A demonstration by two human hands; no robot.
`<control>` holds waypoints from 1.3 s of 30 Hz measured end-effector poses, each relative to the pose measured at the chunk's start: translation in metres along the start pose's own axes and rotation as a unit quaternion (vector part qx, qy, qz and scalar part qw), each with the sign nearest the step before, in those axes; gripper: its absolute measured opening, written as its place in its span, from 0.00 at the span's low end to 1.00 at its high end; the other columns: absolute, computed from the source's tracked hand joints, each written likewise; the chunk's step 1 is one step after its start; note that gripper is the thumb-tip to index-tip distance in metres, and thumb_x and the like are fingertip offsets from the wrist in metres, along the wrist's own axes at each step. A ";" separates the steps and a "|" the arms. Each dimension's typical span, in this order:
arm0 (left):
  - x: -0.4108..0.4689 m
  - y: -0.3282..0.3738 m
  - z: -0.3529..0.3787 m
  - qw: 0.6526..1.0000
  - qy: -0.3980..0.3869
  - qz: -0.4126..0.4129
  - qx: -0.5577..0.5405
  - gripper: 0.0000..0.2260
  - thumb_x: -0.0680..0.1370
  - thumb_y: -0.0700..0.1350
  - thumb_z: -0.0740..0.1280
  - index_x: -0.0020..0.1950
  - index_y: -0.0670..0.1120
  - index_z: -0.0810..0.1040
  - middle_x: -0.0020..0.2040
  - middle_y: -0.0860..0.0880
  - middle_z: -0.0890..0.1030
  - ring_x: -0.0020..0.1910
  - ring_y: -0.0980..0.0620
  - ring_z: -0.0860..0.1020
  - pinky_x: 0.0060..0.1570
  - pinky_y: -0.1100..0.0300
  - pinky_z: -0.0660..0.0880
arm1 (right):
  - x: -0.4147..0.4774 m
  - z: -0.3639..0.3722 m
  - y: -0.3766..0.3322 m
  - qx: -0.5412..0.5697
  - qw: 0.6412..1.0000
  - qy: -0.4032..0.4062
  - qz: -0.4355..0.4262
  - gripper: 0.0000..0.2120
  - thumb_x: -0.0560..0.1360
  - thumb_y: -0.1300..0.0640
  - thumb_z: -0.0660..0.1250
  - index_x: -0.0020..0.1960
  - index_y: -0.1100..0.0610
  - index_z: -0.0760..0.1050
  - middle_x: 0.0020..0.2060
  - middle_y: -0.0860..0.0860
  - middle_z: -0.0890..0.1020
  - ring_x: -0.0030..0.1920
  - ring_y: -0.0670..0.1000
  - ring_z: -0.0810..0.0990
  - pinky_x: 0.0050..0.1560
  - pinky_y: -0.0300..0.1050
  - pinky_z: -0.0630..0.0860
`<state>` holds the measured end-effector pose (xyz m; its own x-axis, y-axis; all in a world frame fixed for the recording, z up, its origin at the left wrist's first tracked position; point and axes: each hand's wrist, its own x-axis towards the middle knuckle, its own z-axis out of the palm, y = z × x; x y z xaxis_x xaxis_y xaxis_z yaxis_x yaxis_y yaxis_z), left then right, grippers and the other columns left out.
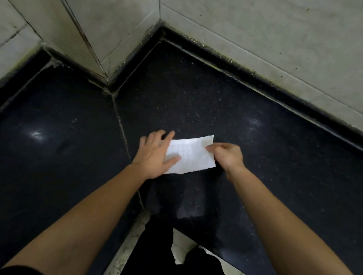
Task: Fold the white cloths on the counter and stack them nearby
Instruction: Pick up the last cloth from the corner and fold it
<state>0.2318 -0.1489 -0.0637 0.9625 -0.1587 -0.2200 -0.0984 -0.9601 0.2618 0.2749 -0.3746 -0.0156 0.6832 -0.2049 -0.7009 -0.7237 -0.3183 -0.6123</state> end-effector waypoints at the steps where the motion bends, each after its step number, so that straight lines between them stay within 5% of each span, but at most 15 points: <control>1: -0.003 -0.003 -0.003 0.996 0.059 -0.051 -0.052 0.32 0.79 0.63 0.58 0.78 0.47 0.59 0.72 0.42 0.66 0.69 0.43 0.65 0.67 0.44 0.62 | -0.003 0.005 -0.003 -0.037 0.999 0.012 -0.032 0.02 0.70 0.52 0.72 0.42 0.46 0.82 0.41 0.42 0.84 0.44 0.45 0.82 0.41 0.38 0.76; 3: -0.012 -0.017 -0.007 0.957 0.137 -0.191 -0.170 0.27 0.81 0.57 0.61 0.75 0.45 0.64 0.68 0.42 0.71 0.66 0.42 0.70 0.65 0.45 0.67 | -0.012 0.019 -0.012 -0.115 0.988 0.026 -0.097 0.02 0.70 0.50 0.71 0.42 0.43 0.81 0.38 0.39 0.82 0.42 0.42 0.81 0.37 0.37 0.74; 5: -0.020 -0.035 -0.010 0.884 0.136 -0.322 -0.311 0.22 0.82 0.54 0.61 0.72 0.44 0.68 0.64 0.43 0.74 0.63 0.43 0.73 0.61 0.52 0.69 | -0.019 0.037 -0.019 -0.168 0.972 0.035 -0.158 0.08 0.71 0.49 0.70 0.50 0.44 0.82 0.37 0.41 0.83 0.43 0.43 0.82 0.40 0.40 0.78; 9: -0.036 -0.069 -0.014 0.736 0.101 -0.402 -0.535 0.11 0.83 0.51 0.59 0.61 0.46 0.73 0.57 0.46 0.78 0.51 0.51 0.77 0.50 0.58 0.72 | -0.037 0.089 -0.027 -0.239 0.942 0.018 -0.233 0.16 0.74 0.49 0.67 0.60 0.48 0.80 0.47 0.48 0.85 0.49 0.51 0.82 0.53 0.47 0.80; 15: -0.038 -0.081 -0.018 0.713 0.070 -0.403 -0.570 0.11 0.83 0.53 0.59 0.59 0.48 0.72 0.52 0.48 0.78 0.49 0.54 0.77 0.44 0.59 0.73 | -0.046 0.154 -0.002 -0.333 0.910 -0.091 -0.228 0.15 0.78 0.49 0.67 0.56 0.60 0.79 0.46 0.54 0.84 0.50 0.54 0.82 0.45 0.42 0.75; 19: -0.038 -0.081 -0.014 0.742 0.057 -0.391 -0.541 0.12 0.82 0.52 0.61 0.61 0.46 0.73 0.55 0.46 0.78 0.46 0.55 0.76 0.42 0.60 0.72 | -0.043 0.139 0.011 -0.306 0.911 -0.124 -0.248 0.15 0.79 0.50 0.65 0.61 0.57 0.79 0.50 0.52 0.83 0.51 0.52 0.81 0.49 0.42 0.76; 22: -0.042 -0.077 -0.010 0.876 0.050 -0.298 -0.376 0.18 0.81 0.51 0.63 0.69 0.45 0.71 0.57 0.46 0.76 0.53 0.50 0.77 0.51 0.58 0.71 | -0.035 0.108 0.021 -0.314 0.876 -0.044 -0.363 0.14 0.79 0.57 0.64 0.62 0.56 0.80 0.54 0.53 0.82 0.48 0.54 0.82 0.51 0.49 0.79; 25: -0.050 -0.063 -0.005 0.973 0.046 -0.112 -0.195 0.26 0.80 0.57 0.64 0.75 0.49 0.65 0.60 0.46 0.71 0.58 0.48 0.72 0.58 0.52 0.72 | -0.025 0.084 0.027 -0.391 0.784 0.013 -0.481 0.16 0.79 0.58 0.65 0.66 0.58 0.77 0.60 0.57 0.79 0.55 0.58 0.80 0.53 0.56 0.79; 28: -0.046 -0.054 0.002 0.999 -0.040 -0.006 -0.018 0.37 0.77 0.67 0.59 0.80 0.53 0.52 0.62 0.46 0.65 0.58 0.46 0.67 0.58 0.50 0.69 | -0.012 0.075 0.027 -0.534 0.720 -0.025 -0.442 0.32 0.82 0.40 0.56 0.81 0.52 0.54 0.78 0.63 0.56 0.77 0.65 0.57 0.73 0.62 0.62; 31: -0.035 -0.056 0.002 0.992 -0.089 0.005 0.083 0.41 0.76 0.70 0.57 0.80 0.55 0.43 0.65 0.44 0.62 0.60 0.44 0.64 0.59 0.49 0.67 | 0.006 0.075 0.032 -0.648 0.672 -0.053 -0.354 0.41 0.77 0.27 0.44 0.78 0.47 0.29 0.78 0.62 0.33 0.78 0.64 0.35 0.77 0.65 0.43; 33: -0.029 -0.059 0.000 0.990 -0.099 0.004 0.096 0.42 0.75 0.71 0.59 0.80 0.55 0.42 0.64 0.43 0.62 0.59 0.44 0.64 0.59 0.48 0.67 | 0.012 0.075 0.033 -0.661 0.673 -0.064 -0.326 0.42 0.76 0.26 0.43 0.75 0.46 0.23 0.77 0.62 0.30 0.78 0.65 0.32 0.77 0.66 0.40; 36: -0.024 -0.060 -0.005 0.991 -0.115 -0.005 0.073 0.45 0.73 0.70 0.62 0.80 0.55 0.41 0.62 0.44 0.62 0.58 0.45 0.65 0.58 0.49 0.67 | 0.012 0.075 0.034 -0.636 0.693 -0.083 -0.329 0.45 0.75 0.26 0.48 0.78 0.46 0.27 0.78 0.61 0.33 0.78 0.64 0.35 0.77 0.65 0.41; 39: -0.028 -0.057 -0.005 0.991 -0.109 -0.062 -0.049 0.47 0.73 0.66 0.67 0.80 0.55 0.40 0.62 0.46 0.63 0.60 0.46 0.67 0.59 0.51 0.70 | 0.005 0.073 0.033 -0.489 0.806 -0.057 -0.328 0.44 0.76 0.31 0.59 0.81 0.49 0.42 0.78 0.59 0.53 0.76 0.60 0.55 0.74 0.59 0.57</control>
<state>0.2118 -0.0884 -0.0679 0.8871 -0.0977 -0.4512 0.0523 -0.9498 0.3085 0.2471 -0.3184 -0.0663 0.8335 0.3730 -0.4075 0.2510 -0.9128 -0.3221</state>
